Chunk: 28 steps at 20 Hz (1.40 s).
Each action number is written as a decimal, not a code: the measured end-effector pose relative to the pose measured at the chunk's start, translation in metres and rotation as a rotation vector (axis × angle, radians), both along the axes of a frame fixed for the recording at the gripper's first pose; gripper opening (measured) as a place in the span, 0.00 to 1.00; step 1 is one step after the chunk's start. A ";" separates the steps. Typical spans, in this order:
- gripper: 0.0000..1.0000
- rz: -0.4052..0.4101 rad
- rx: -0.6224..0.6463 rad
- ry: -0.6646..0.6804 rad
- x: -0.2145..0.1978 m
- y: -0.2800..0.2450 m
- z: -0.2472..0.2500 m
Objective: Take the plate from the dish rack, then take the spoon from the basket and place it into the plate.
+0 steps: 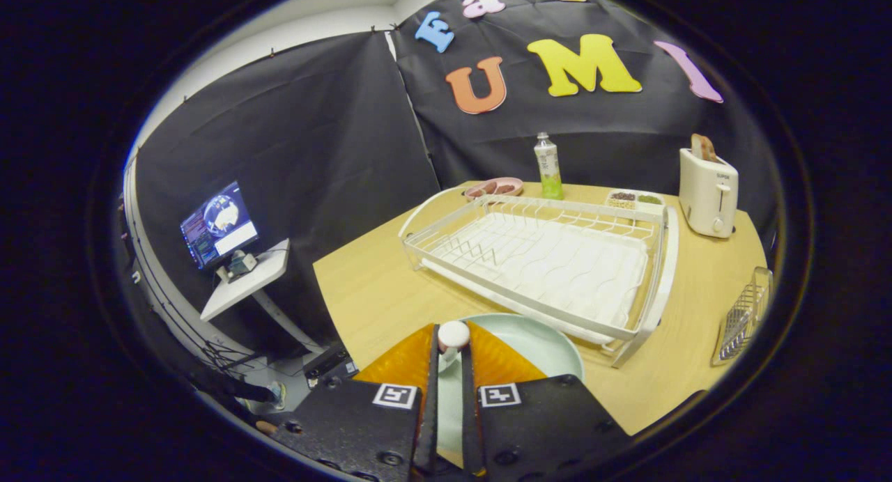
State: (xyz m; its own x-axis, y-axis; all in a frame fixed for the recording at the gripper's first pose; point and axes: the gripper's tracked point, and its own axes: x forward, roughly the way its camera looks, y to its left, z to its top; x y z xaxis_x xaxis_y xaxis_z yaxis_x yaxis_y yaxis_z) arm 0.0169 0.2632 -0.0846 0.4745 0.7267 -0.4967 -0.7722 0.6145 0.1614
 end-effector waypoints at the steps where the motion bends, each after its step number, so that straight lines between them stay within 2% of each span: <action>1: 0.29 -0.028 -0.008 -0.011 0.006 -0.004 0.000; 3: 0.41 -0.052 -0.011 -0.032 0.013 -0.004 -0.001; 5: 0.64 -0.075 -0.008 -0.048 0.019 -0.009 0.001; 7: 0.83 -0.102 0.004 -0.081 0.023 -0.013 0.007; 9: 0.91 -0.136 0.005 -0.117 0.026 -0.017 0.009; 11: 1.00 -0.203 0.001 -0.168 0.030 -0.028 0.014; 20: 1.00 -0.572 0.125 -0.334 0.020 -0.083 0.059; 24: 1.00 -0.684 0.137 -0.428 -0.006 -0.104 0.075; 28: 1.00 -0.760 0.140 -0.511 -0.038 -0.119 0.080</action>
State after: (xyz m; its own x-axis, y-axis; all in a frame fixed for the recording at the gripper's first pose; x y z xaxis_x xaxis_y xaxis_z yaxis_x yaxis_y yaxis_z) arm -0.0215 0.1438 -0.0041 0.9855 0.1676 -0.0268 -0.1670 0.9857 0.0233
